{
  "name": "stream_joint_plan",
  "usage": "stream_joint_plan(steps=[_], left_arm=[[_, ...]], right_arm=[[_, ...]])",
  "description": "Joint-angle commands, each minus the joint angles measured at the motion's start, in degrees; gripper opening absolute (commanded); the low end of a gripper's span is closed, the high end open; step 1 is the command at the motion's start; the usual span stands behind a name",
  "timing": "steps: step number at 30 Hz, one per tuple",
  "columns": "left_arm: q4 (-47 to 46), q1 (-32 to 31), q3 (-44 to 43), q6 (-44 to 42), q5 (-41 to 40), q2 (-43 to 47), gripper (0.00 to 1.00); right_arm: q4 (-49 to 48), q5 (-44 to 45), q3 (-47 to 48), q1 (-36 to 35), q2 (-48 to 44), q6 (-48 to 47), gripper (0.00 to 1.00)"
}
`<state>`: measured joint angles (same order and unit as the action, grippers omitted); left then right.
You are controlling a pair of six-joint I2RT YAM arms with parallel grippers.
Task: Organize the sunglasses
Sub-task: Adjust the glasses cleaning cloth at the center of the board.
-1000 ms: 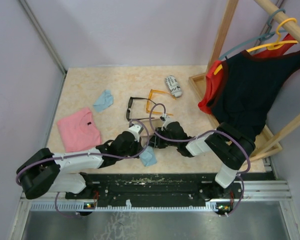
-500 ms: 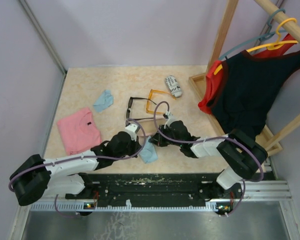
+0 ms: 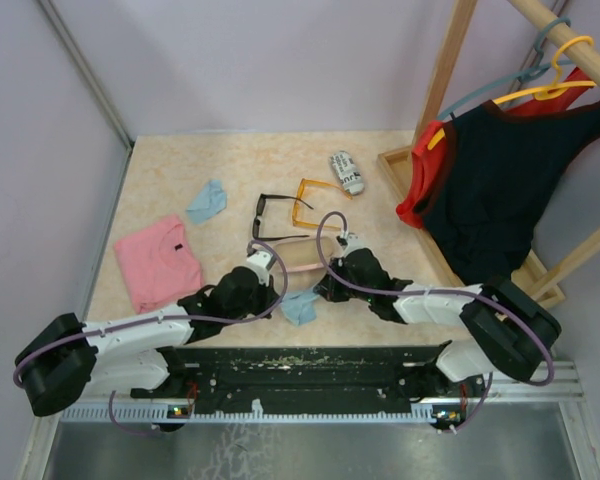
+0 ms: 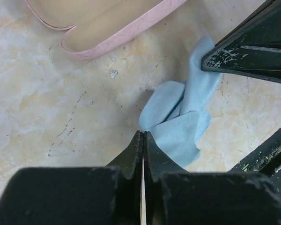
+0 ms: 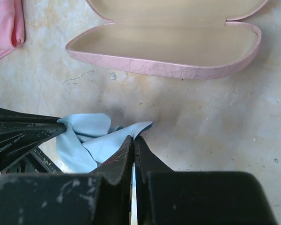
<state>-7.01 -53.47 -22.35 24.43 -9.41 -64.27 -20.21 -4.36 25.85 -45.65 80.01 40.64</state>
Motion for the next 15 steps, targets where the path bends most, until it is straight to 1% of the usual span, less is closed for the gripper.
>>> stream_joint_plan(steps=[1,4,8,15], left_arm=[[-0.4,0.5,0.4,0.5,1.1,0.8,0.01],[-0.3,0.4,0.3,0.4,1.3,2.2,0.01],[0.1,0.4,0.5,0.2,2.3,4.8,0.01],[-0.5,0.5,1.0,-0.9,8.6,8.6,0.01]], right_arm=[[1.1,2.2,-0.4,-0.8,-4.7,-2.0,0.0],[3.2,3.4,-0.4,-1.3,-8.0,-3.0,0.0],[8.5,4.7,0.8,-1.9,-12.6,-4.3,0.0],[18.2,5.3,3.6,-4.0,-20.6,-5.5,0.0]])
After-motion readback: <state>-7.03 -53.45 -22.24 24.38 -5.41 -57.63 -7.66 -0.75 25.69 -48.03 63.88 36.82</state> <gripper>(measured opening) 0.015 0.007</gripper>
